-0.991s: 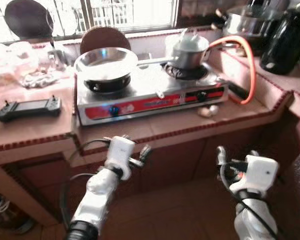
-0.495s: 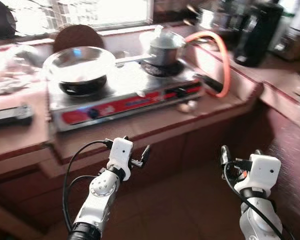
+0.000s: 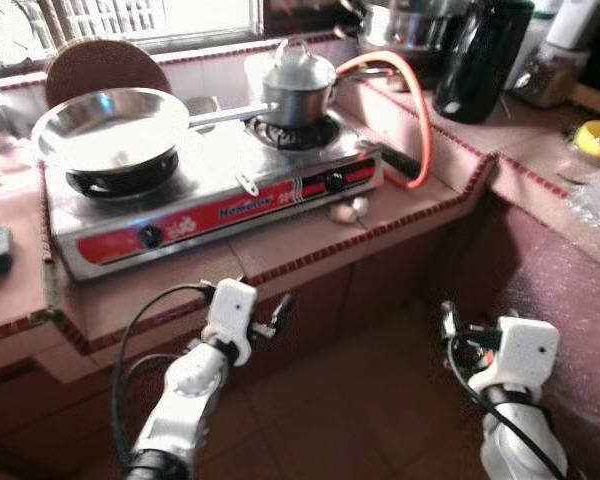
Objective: Kitchen organization
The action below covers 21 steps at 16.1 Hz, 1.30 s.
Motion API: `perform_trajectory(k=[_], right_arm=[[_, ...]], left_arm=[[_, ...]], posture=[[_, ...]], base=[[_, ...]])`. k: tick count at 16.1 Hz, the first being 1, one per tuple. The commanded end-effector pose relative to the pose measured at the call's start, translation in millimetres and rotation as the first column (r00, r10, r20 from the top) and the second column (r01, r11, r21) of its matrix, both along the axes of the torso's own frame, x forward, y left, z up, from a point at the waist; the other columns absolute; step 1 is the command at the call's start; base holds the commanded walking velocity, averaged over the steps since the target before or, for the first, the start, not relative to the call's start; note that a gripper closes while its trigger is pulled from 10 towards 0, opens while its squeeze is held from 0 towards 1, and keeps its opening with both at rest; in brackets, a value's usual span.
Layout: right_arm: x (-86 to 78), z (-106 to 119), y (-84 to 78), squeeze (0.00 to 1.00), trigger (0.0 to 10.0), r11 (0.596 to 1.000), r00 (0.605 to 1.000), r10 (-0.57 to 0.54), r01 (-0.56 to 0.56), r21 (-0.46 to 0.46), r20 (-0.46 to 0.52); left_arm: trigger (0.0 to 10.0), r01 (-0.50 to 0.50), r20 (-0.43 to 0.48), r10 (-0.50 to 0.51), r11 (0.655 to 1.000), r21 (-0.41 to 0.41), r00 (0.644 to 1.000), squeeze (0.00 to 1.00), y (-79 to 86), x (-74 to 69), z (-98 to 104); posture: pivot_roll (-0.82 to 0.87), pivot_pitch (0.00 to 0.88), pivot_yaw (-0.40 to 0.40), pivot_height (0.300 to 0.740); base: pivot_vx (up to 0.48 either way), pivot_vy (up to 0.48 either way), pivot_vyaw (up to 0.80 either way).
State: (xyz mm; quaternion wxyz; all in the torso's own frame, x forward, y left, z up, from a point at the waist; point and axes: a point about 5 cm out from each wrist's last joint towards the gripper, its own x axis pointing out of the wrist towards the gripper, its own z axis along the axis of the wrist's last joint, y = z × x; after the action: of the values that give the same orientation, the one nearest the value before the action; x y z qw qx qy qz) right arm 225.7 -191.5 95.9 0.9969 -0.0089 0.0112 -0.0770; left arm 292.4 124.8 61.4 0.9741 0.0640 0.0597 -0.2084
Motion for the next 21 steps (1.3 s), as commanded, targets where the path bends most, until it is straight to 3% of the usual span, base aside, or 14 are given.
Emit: perform_trajectory(k=[1,3,5,11,14,21], right_arm=[[-2.4,-3,-3.6,0.0,10.0,1.0,1.0,-0.007,0.006,-0.005,-0.013],[-1.3,-4,-3.0,0.0,10.0,1.0,1.0,0.002,-0.003,-0.008,-0.015],[0.1,-3,-3.1,0.0,10.0,1.0,1.0,0.008,-0.008,-0.008,-0.014],[2.9,-4,-1.2,0.0,10.0,1.0,1.0,0.02,-0.02,-0.009,-0.009],[1.8,-2,0.0,0.0,10.0,1.0,1.0,0.021,-0.021,-0.012,-0.004],[-2.4,-2,-1.0,0.0,10.0,0.999,1.0,0.026,-0.026,-0.024,-0.007]], left_arm=[[10.0,0.027,0.021,-0.028,0.999,0.047,0.999,0.0,9.7,-1.4,3],[10.0,0.036,0.011,-0.038,0.994,0.107,0.999,0.0,28.7,-5.4,1],[10.0,0.015,0.015,-0.017,0.992,0.128,1.0,0.0,36.8,-7.6,1],[10.0,-0.016,0.013,0.015,0.994,0.108,1.0,0.0,29.5,-13.1,-4],[10.0,-0.008,0.029,0.006,0.997,0.07,1.0,0.0,16.8,-11.7,1],[10.0,-0.064,0.087,0.069,0.996,-0.055,0.994,0.0,11.4,-5.0,20]], posture=[[0.06,0.0,-0.018,0.74],[0.07,0.0,-0.024,0.74],[0.08,0.0,-0.027,0.74],[0.08,0.0,-0.03,0.74],[0.07,0.0,-0.024,0.74],[0.07,0.0,-0.025,0.74]], base=[[0.0,0.0,-0.78],[0.0,0.0,-0.78],[0.0,0.0,-0.78],[0.0,0.0,-0.78],[0.0,0.0,-0.78],[0.0,0.0,-0.78]])
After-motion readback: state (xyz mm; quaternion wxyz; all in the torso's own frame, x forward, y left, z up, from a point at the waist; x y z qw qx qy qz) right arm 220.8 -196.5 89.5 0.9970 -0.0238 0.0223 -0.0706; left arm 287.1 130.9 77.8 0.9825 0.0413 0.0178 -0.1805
